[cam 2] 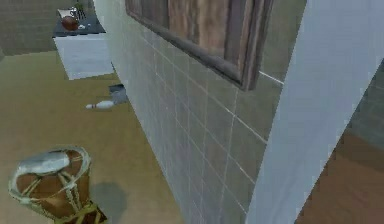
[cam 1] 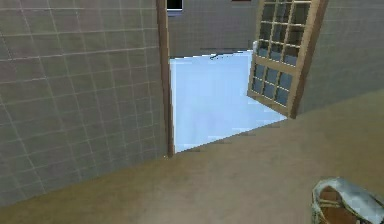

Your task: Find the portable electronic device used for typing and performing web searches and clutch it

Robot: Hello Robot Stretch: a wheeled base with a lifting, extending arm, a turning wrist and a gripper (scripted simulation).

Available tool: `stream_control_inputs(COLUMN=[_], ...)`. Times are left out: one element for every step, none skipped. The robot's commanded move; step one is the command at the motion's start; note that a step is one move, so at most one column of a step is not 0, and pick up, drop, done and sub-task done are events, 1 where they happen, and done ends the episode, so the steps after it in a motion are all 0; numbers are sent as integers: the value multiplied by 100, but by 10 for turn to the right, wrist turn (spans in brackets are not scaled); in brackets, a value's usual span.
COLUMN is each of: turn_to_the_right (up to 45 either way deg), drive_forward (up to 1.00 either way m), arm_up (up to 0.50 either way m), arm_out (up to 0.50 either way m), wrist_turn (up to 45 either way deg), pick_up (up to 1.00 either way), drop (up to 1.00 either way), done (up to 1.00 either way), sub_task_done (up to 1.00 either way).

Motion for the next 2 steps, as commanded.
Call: stream_control_inputs(turn_to_the_right=[0,120], drive_forward=[65,0], arm_up=[0,0], arm_out=[0,0], wrist_turn=[0,0], pick_up=[0,0], drop=[0,0], done=[0,0], sub_task_done=[0,0])
